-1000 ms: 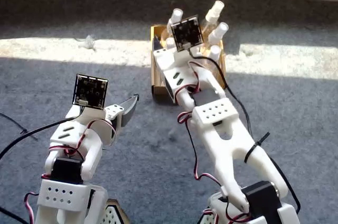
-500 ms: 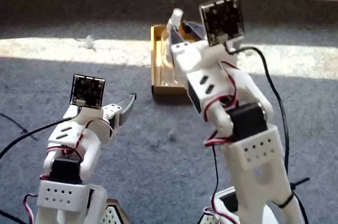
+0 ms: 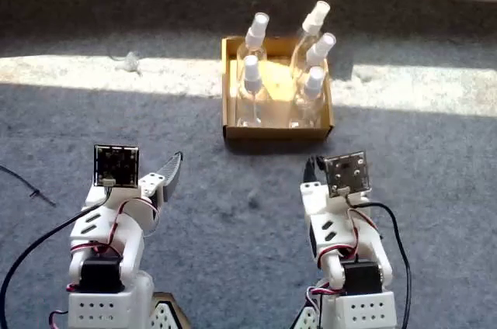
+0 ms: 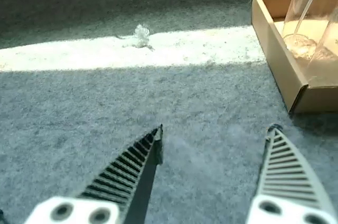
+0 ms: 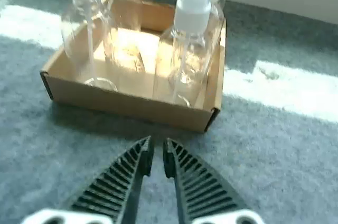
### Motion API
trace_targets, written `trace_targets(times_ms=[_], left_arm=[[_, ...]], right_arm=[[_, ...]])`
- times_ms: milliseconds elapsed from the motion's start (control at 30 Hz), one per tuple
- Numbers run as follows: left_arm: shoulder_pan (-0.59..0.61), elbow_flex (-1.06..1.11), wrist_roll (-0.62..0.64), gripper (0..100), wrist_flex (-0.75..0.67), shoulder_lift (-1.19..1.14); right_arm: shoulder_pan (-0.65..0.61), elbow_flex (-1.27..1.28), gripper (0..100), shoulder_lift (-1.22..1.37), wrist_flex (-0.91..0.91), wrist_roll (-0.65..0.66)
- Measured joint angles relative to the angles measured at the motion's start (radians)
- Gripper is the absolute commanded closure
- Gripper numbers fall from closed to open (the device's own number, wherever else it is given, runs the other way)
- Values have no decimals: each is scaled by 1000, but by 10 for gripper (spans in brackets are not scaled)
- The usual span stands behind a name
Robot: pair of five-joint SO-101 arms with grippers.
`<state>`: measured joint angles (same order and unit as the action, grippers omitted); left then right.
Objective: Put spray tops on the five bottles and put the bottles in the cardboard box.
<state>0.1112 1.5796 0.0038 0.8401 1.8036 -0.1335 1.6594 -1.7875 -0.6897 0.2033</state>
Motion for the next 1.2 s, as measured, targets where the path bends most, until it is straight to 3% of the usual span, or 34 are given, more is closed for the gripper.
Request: trace_targets(times_ms=[333, 600, 800, 1200], left_arm=[[149, 97, 0, 720, 6, -9], [278, 97, 0, 721, 8, -9], [295, 97, 0, 721, 17, -9], [299, 97, 0, 721, 385, -9]], right_arm=[[41, 9, 986, -6, -75, 34], [41, 9, 986, -11, -474, 34], [41, 9, 986, -29, -549, 35], [41, 9, 986, -32, -559, 35]])
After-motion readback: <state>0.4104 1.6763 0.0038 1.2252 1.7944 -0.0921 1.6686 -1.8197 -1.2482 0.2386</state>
